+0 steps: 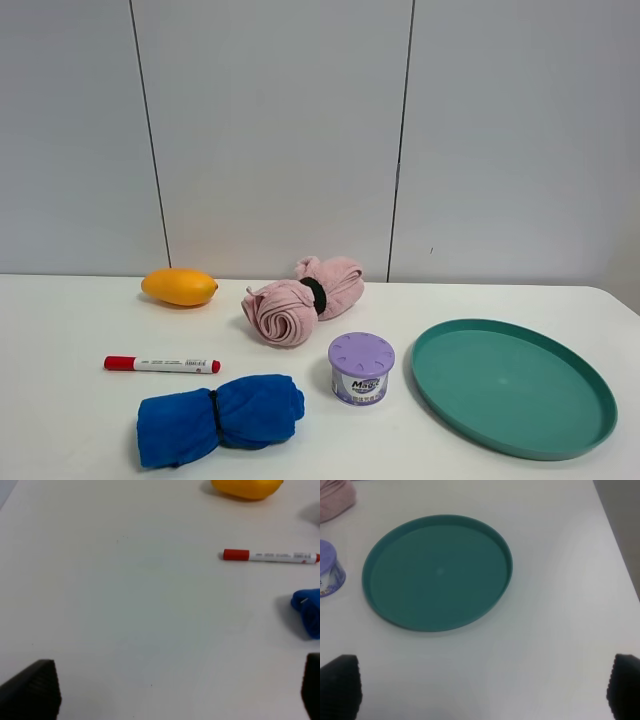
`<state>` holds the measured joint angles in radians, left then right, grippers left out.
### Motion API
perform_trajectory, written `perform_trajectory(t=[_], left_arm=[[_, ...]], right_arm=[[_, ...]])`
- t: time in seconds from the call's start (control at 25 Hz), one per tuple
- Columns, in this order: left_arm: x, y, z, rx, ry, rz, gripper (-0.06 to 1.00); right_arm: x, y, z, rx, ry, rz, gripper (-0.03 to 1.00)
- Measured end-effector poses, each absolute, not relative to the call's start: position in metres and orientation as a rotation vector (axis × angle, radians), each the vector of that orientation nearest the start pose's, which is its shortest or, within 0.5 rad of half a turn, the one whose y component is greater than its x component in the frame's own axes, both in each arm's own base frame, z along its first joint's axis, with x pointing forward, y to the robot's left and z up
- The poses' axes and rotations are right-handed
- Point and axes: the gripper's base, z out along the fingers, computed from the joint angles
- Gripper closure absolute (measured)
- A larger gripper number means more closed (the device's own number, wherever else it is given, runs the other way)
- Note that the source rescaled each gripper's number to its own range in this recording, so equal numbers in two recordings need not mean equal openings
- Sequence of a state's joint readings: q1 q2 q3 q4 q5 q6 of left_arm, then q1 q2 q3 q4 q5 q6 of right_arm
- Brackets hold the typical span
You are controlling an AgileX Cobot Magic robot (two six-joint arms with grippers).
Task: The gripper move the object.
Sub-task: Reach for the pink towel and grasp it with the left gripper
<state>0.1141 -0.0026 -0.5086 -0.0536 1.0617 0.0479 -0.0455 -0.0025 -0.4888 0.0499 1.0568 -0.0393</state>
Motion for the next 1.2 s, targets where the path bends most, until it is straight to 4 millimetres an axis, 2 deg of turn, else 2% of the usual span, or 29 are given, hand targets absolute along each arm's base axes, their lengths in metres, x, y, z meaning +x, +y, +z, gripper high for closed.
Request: perform_trajectory(t=[0.04, 1.2], left_arm=[[-0.0059, -0.0050, 0.2797, -0.064, 2.032, 0.038, -0.01], [-0.0059, -0.0050, 0.2797, -0.064, 2.032, 0.038, -0.01]], right_arm=[[-0.0037, 0.0041, 0.2745, 0.004, 2.048, 0.007, -0.03], [-0.0037, 0.0041, 0.2745, 0.004, 2.048, 0.007, -0.03]])
